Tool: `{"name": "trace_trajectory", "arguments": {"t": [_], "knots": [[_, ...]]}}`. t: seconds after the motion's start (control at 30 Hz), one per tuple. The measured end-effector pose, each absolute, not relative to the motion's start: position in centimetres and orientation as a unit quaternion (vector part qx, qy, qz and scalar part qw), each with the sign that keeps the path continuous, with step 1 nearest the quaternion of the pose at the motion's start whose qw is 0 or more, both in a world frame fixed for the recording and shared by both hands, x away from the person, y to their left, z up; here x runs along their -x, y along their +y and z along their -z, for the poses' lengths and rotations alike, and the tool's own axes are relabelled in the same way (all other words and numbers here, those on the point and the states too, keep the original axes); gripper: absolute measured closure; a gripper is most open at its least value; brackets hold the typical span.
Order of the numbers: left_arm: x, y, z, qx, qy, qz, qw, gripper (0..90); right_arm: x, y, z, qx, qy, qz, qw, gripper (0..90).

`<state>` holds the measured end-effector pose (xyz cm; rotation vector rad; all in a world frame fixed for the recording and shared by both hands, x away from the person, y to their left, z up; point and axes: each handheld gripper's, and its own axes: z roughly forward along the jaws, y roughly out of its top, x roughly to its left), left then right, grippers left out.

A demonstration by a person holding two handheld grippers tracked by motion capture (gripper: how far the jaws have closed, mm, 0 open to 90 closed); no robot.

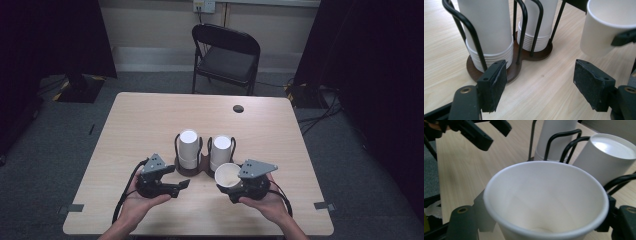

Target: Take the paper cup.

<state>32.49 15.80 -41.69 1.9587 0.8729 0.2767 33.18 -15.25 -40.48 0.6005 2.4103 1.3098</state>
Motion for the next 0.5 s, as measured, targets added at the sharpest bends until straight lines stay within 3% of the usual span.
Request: {"name": "trace_trajectory", "arguments": {"t": [0.23, 0.5], "knots": [[-31.4, 17.4, 42.9, -0.789, 0.374, -0.139, 0.467, 21.5, -34.2, -16.8, 40.4, -0.241, 0.831, -0.470, 0.172, 25.4], [-31.6, 18.4, 44.4, -0.783, 0.388, -0.141, 0.466, 21.6, -35.1, -18.7, 40.0, -0.275, 0.813, -0.478, 0.188, 25.5]]}}
